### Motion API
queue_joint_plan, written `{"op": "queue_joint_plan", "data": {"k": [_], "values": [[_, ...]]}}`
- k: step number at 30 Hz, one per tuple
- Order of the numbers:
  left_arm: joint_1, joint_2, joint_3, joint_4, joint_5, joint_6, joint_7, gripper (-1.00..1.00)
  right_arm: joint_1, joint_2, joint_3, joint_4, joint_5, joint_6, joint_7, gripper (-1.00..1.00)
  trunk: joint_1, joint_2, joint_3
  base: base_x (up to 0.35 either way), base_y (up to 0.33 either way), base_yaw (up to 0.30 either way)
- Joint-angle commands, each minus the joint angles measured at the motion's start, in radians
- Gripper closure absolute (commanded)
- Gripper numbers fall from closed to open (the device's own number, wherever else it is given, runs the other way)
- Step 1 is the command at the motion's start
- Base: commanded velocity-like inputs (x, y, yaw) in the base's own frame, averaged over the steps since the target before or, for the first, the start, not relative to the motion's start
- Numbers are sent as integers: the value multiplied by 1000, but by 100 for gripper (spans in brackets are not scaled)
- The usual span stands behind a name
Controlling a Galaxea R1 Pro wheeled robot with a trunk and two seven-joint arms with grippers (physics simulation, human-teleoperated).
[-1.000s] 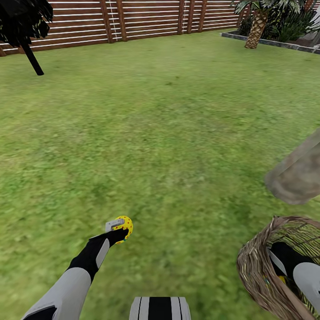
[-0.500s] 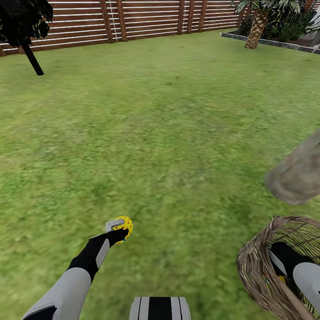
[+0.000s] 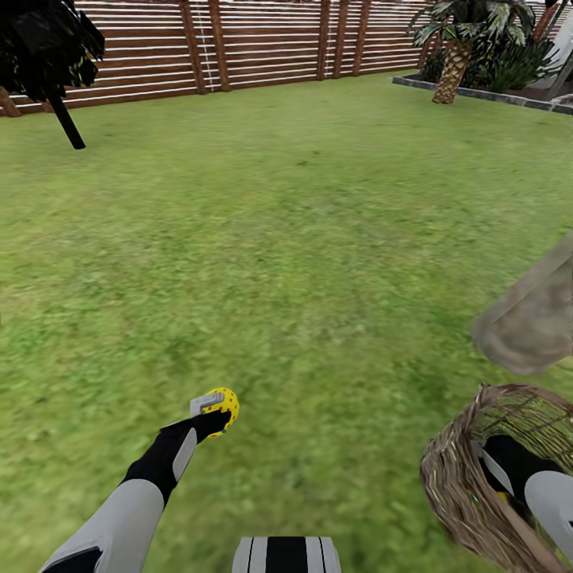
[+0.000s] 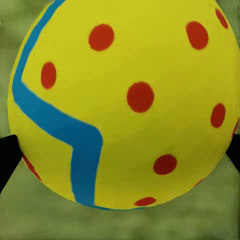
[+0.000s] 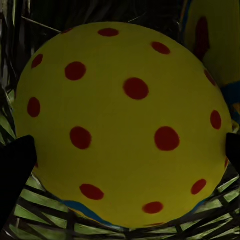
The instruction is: Take the three Easter eggs out of the wicker basket on the lawn in the garden, then place them on the lawn next to a single tree (choose any tree) so that all three eggs are next to the same tree and none are left in the basket.
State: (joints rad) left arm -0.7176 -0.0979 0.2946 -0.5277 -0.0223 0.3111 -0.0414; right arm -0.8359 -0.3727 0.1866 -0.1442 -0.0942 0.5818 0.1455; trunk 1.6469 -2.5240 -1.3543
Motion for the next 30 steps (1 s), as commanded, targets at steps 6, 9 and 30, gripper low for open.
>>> {"op": "queue_joint_plan", "data": {"k": [6,9,30], "values": [[0,-9,8,0,-5,7,-3,100,0,1,10,9,-10,-8,4,100,-3,1,23,0,0,0],[0,-9,8,0,-5,8,-3,100,0,1,10,9,-10,-8,6,100,-4,2,34,0,0,0],[0,-14,8,2,-7,8,-3,100,0,15,9,11,-12,-8,5,100,-14,7,115,0,0,0]]}}
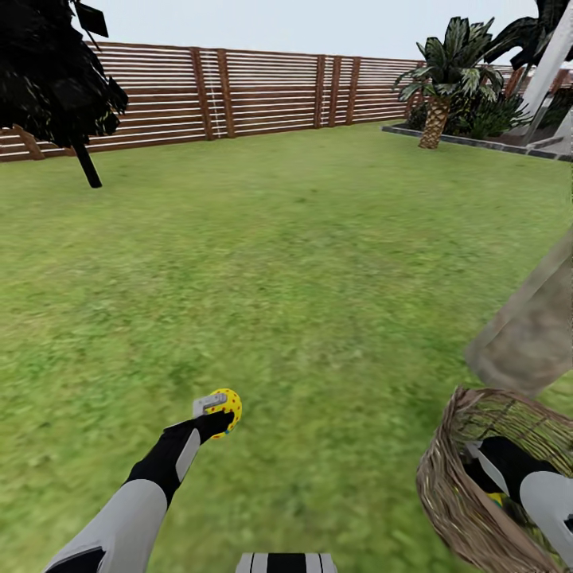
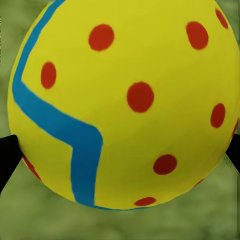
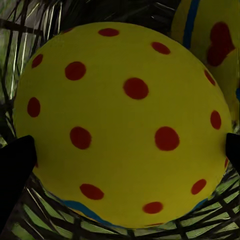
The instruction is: Take the three Easter eggs out of the wicker basket on the lawn in the garden, then place them on the lawn next to a single tree (choose any tree) so that all three eggs are next to the same tree and none are left in the basket.
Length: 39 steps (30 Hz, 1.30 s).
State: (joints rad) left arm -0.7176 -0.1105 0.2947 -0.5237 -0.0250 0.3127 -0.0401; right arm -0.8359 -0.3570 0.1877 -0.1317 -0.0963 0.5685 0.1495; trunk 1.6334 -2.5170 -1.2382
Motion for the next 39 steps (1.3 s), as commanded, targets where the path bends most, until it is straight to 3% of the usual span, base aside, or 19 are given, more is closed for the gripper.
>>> {"op": "queue_joint_plan", "data": {"k": [1,29,39], "values": [[0,-1,8,-2,-4,6,-4,100,0,3,8,-2,-10,5,1,100,-1,0,3,0,0,0],[0,-2,8,2,-4,6,-4,100,0,7,7,0,-10,5,-1,100,-13,6,111,0,0,0],[0,-13,8,5,-5,6,-1,100,0,7,8,0,-10,4,1,100,-18,9,150,0,0,0]]}}
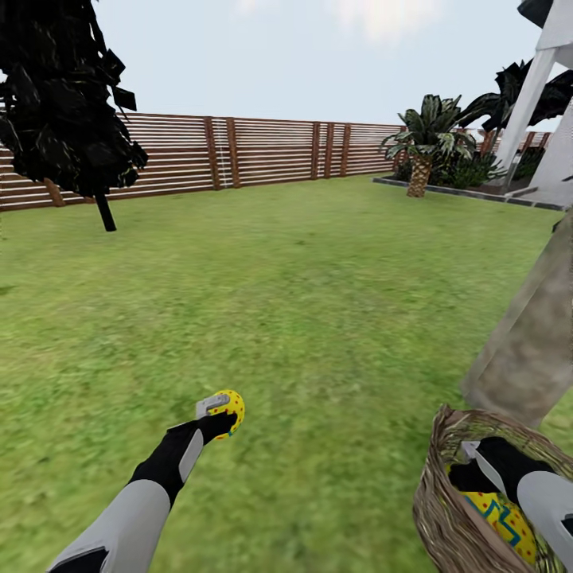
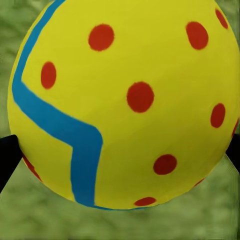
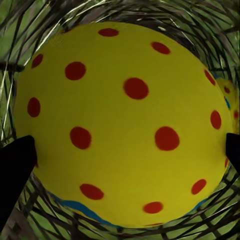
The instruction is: Take the three Easter eggs out of the wicker basket on the lawn in the garden, then place them on the lawn next to a single tree (choose any tree) so that all three eggs are next to the same tree and none are left in the basket.
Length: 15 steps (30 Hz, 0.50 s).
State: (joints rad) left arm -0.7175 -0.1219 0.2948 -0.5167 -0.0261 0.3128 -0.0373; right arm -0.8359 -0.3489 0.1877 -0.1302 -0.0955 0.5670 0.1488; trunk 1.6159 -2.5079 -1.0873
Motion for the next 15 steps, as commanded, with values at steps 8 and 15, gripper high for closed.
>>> {"op": "queue_joint_plan", "data": {"k": [8,15], "values": [[0,-4,7,21,-5,6,-5,100,0,-1,9,6,-10,4,2,100,-2,1,19,0,0,0],[0,-2,7,21,-5,6,-4,100,0,24,8,23,-7,-18,-4,100,-2,1,19,0,0,0]]}}
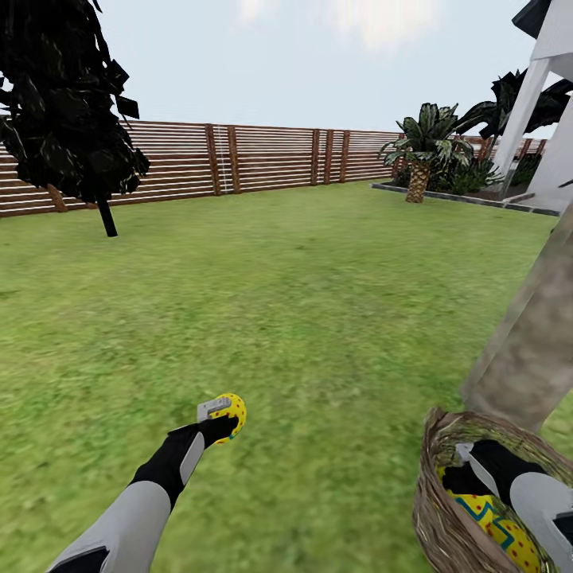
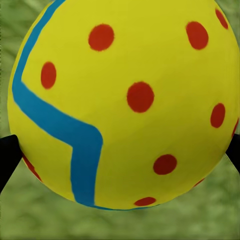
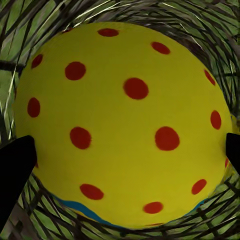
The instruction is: Take the three Easter eggs out of the wicker basket on the lawn in the garden, then place them on the lawn next to a single tree (choose any tree) so that all three eggs are next to the same tree and none are left in the basket.
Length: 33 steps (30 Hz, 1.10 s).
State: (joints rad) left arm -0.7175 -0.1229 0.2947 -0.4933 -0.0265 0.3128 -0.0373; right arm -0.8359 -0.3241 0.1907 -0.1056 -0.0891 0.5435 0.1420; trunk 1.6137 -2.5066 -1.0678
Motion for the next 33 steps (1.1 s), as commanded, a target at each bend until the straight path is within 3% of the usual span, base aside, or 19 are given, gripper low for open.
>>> {"op": "queue_joint_plan", "data": {"k": [1,9,22,28,33], "values": [[0,-2,7,-2,-4,6,-3,100,0,-1,5,-2,-14,6,2,100,-1,0,3,0,0,0],[0,-3,7,14,-6,6,-3,100,0,-1,4,-2,-14,10,2,100,-4,2,34,0,0,0],[0,-4,7,16,-4,5,-3,100,0,-1,4,-2,-14,13,2,100,-4,2,34,-6,-100,0],[0,-4,7,16,-4,5,-3,100,0,-1,4,-2,-14,13,2,100,-4,2,34,-285,-36,0],[0,-4,7,17,-3,5,-7,100,0,-1,4,-2,-14,12,2,100,-4,2,34,-30,0,0]]}}
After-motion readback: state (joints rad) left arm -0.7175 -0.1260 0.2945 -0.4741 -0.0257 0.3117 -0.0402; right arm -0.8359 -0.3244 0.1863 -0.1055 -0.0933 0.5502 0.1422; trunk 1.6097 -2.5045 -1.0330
